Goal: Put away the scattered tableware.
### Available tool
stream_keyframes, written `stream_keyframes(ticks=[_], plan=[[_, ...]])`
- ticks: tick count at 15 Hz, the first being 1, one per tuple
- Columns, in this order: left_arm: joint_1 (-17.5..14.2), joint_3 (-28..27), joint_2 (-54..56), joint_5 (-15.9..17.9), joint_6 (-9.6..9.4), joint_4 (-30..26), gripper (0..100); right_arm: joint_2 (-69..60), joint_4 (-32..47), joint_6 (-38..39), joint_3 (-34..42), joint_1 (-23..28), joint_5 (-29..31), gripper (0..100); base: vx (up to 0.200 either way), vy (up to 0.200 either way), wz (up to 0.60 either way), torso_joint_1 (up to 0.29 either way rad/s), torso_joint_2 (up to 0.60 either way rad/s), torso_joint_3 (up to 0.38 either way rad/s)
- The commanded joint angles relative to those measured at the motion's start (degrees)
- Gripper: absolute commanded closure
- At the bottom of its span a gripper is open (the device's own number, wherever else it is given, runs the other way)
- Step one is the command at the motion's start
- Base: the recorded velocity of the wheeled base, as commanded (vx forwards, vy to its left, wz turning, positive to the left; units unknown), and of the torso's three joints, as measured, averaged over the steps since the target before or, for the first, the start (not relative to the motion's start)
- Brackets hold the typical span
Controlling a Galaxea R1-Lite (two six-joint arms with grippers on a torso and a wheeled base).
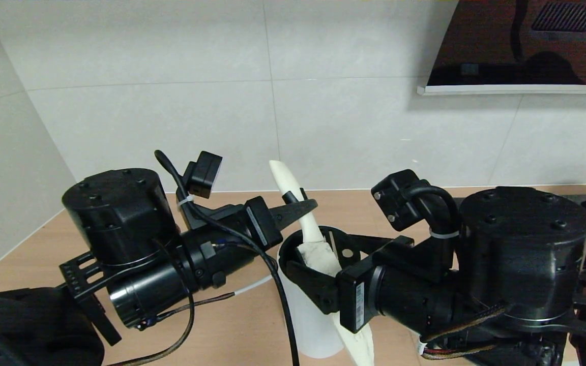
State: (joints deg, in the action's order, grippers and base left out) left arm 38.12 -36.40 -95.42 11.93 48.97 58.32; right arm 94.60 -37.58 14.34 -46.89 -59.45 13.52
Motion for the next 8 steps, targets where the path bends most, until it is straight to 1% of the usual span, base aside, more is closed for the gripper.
stream_keyframes(ticks=[1, 6, 8], plan=[[0.02, -0.16, 0.67, 0.02, 0.07, 0.13, 100, -0.47, 0.14, -0.01, 0.04, 0.04, 0.02, 0, 0.000, 0.000, 0.00, 0.000, 0.00, 0.000], [0.02, -0.86, 1.02, -0.07, 0.07, -0.40, 100, -1.79, 0.14, -0.10, -0.05, 2.41, -0.16, 0, 0.000, 0.000, 0.00, 0.000, 0.00, 0.000], [0.02, -2.62, 2.08, -1.21, -0.01, -3.39, 100, -2.58, 0.23, -0.19, -0.14, 4.26, -0.25, 0, 0.000, 0.000, 0.00, 0.000, 0.00, 0.000]])
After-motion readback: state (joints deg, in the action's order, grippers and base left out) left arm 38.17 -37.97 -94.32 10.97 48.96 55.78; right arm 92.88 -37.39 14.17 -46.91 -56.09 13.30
